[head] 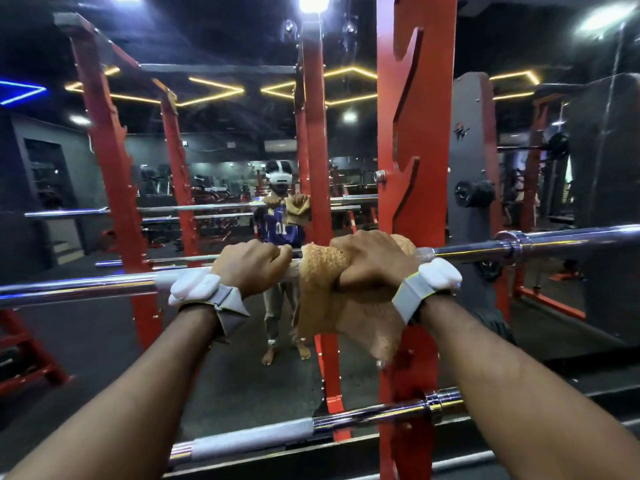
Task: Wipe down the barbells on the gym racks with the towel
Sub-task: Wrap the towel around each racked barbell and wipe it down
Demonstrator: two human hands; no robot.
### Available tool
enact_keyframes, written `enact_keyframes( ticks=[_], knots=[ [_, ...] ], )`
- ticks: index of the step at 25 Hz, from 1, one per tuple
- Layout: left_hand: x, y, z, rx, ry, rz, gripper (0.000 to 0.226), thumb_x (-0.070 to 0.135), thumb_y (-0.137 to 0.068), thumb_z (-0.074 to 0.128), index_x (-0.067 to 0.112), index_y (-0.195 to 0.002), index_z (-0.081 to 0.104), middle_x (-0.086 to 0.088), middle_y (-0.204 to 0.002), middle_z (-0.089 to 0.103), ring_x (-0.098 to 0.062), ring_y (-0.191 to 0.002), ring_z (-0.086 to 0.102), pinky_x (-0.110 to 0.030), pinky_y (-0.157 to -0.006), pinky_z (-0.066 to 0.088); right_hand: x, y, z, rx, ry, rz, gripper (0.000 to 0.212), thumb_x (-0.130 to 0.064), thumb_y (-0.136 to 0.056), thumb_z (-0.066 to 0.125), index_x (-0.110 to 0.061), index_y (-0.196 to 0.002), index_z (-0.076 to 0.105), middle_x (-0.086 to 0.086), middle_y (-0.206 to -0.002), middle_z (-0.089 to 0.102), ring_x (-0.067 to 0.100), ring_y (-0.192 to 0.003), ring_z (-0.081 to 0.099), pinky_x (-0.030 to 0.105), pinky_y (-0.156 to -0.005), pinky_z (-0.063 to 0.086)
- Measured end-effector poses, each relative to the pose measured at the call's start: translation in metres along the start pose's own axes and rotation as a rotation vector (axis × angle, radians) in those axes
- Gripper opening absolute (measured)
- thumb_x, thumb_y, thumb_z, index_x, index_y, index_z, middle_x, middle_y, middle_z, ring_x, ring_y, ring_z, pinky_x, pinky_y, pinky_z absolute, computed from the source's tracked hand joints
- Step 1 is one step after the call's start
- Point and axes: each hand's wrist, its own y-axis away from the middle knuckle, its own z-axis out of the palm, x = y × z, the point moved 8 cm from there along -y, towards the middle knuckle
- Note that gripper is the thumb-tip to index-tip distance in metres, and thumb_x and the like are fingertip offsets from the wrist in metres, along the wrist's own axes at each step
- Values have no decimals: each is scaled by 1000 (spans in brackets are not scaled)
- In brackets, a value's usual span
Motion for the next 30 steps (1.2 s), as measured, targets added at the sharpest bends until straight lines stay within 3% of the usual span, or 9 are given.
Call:
enact_keyframes(
  ticks=[4,6,8,10,13,17,22,26,30],
  knots=[
    [3,-1,3,52,-19,2,51,49,-102,30,14,-92,67,-16,-98,69,-38,-95,65,-35,-68,42,-13,-8,14,-608,-479,119,15,-11,-66,84,-17,-77,77,-8,-72,70,4,-63,60,19,-56,44],
    [0,-2,5,62,7,-11,55,50,-101,29,13,-88,68,-15,-95,69,-37,-93,65,-34,-66,39,-19,-5,13,-682,-464,137,12,-5,-70,82,-12,-77,76,-9,-66,68,5,-60,60,16,-53,43],
    [0,-3,6,77,22,-11,58,50,-101,28,12,-84,68,-14,-91,68,-36,-89,66,-34,-65,39,-15,-6,5,-440,-341,138,14,-22,-65,76,-20,-77,70,-9,-65,65,10,-62,60,19,-55,39],
    [0,-2,6,94,15,-13,58,50,-101,28,13,-89,71,-14,-93,69,-37,-91,65,-34,-66,37,-16,7,1,37,80,148,33,-37,-55,62,-23,-85,60,-4,-75,64,23,-75,60,30,-67,33],
    [0,-1,5,100,2,-30,57,49,-101,27,15,-92,71,-14,-100,69,-38,-97,64,-34,-69,36,-55,32,7,424,336,173,39,-22,-52,61,-22,-90,52,-1,-85,62,29,-82,57,41,-75,33],
    [-3,-3,4,89,10,-41,56,47,-102,27,11,-92,69,-18,-105,68,-39,-100,63,-36,-72,38,-58,-3,-2,151,160,33,33,-36,-66,66,-21,-93,56,0,-88,67,29,-86,63,37,-72,36],
    [-4,-4,4,96,49,-16,56,48,-101,28,12,-85,68,-16,-96,69,-38,-93,64,-35,-68,39,-38,-19,10,-238,-280,-23,38,-47,-45,67,-22,-73,63,-1,-66,62,15,-61,59,41,-59,51],
    [-3,-2,5,119,39,15,57,50,-101,29,12,-87,68,-14,-93,69,-38,-93,64,-33,-65,35,-5,8,-6,15,-48,-36,57,-74,-49,55,-22,-73,50,-5,-71,61,22,-69,58,33,-61,34],
    [-1,0,2,143,13,9,55,51,-101,30,14,-91,70,-14,-94,69,-38,-93,65,-34,-65,36,-4,27,-6,314,240,-108,42,-61,-64,52,-25,-86,51,-4,-79,63,26,-77,62,34,-69,29]
  ],
)
